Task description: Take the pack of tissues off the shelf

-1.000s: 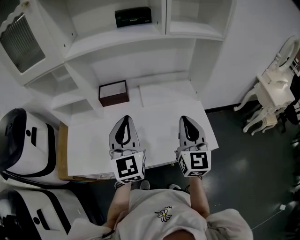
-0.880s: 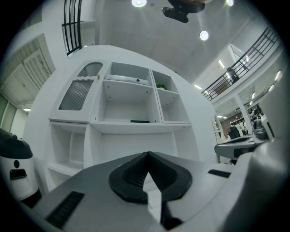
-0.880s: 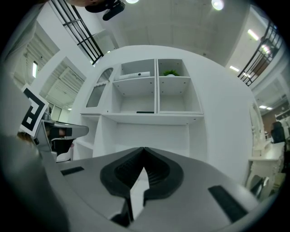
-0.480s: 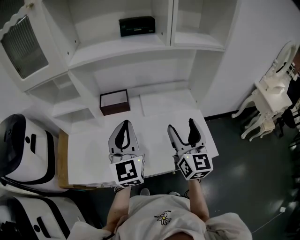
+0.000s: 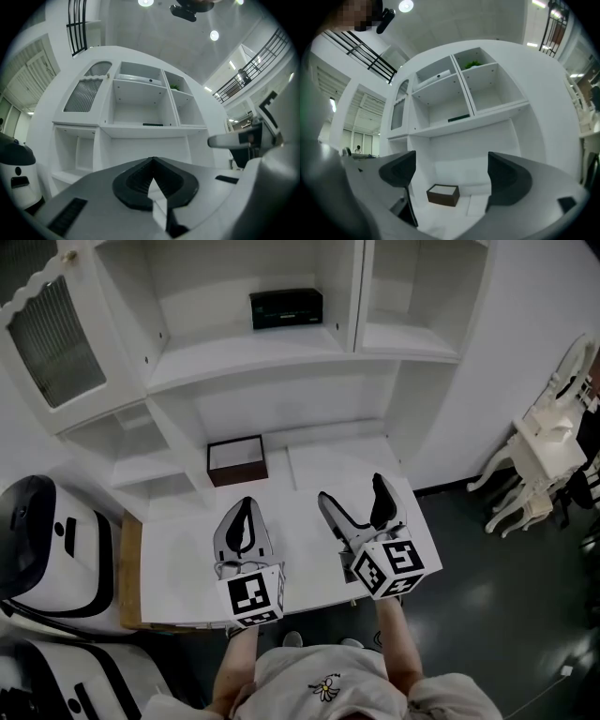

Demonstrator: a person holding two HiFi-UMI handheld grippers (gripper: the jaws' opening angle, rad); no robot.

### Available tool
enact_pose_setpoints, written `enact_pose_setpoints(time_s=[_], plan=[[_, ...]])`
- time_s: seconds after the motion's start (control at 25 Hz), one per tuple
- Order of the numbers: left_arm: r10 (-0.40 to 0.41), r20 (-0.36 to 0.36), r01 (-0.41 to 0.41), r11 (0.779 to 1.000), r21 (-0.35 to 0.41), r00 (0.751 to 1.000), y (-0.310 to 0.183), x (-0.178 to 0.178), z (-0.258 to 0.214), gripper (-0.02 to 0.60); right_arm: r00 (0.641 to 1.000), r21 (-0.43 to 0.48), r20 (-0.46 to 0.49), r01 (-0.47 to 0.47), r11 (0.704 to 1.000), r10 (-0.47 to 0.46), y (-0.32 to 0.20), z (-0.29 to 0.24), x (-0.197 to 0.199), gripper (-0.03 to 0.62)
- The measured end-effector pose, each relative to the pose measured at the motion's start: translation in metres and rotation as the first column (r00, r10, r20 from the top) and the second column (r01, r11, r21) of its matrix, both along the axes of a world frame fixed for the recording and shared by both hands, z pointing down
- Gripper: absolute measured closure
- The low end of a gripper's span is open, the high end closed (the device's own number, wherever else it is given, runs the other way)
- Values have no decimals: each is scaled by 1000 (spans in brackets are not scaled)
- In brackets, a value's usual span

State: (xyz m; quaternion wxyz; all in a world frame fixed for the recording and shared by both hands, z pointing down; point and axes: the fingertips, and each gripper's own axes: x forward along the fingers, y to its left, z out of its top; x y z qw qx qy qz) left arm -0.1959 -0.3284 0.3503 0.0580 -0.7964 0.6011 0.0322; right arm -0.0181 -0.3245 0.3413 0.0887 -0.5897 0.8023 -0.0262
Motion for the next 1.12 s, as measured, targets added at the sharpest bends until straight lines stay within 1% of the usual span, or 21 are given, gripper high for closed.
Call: enact_pose_setpoints(time_s=[0.08, 0.2, 0.28, 0.36, 0.44, 0.52, 0.68, 0.84, 1.12], plan=[[-10, 2, 10, 1000, -4, 1000, -6, -8, -3, 581, 999, 63, -19, 39, 997, -38, -15, -41, -14, 134], [-14, -2, 14, 1000, 3, 1000, -18, -18, -13, 581, 993, 157, -59, 109, 982, -101, -46, -106, -39, 134], [-15, -3, 15, 1000, 12, 1000, -24, -24, -21, 581, 987, 193, -95, 149, 970, -133, -71, -145, -56, 134], [-19, -4, 19, 1000, 24, 1000, -29, -29, -28, 581, 979, 197, -134, 175, 965, -151, -100, -177, -71, 134], [-26, -7, 26, 999, 32, 1000, -33, -35, -32, 581, 971, 166, -172, 196, 966, -168, -134, -199, -85, 134], [-37, -11, 37, 999, 32, 999, -37, -42, -32, 581, 963, 102, -191, 214, 971, -192, -169, -210, -96, 135], [-61, -11, 61, 998, 11, 998, -43, -55, -22, 581, 956, -38, -197, 213, 976, -216, -228, -209, -108, 135], [-93, -14, 92, 996, -14, 996, -48, -72, -12, 581, 951, -120, -206, 208, 971, -229, -266, -209, -119, 135], [-138, -22, 137, 989, -49, 990, -53, -96, 3, 581, 956, -209, -188, 183, 961, -223, -310, -205, -138, 135]])
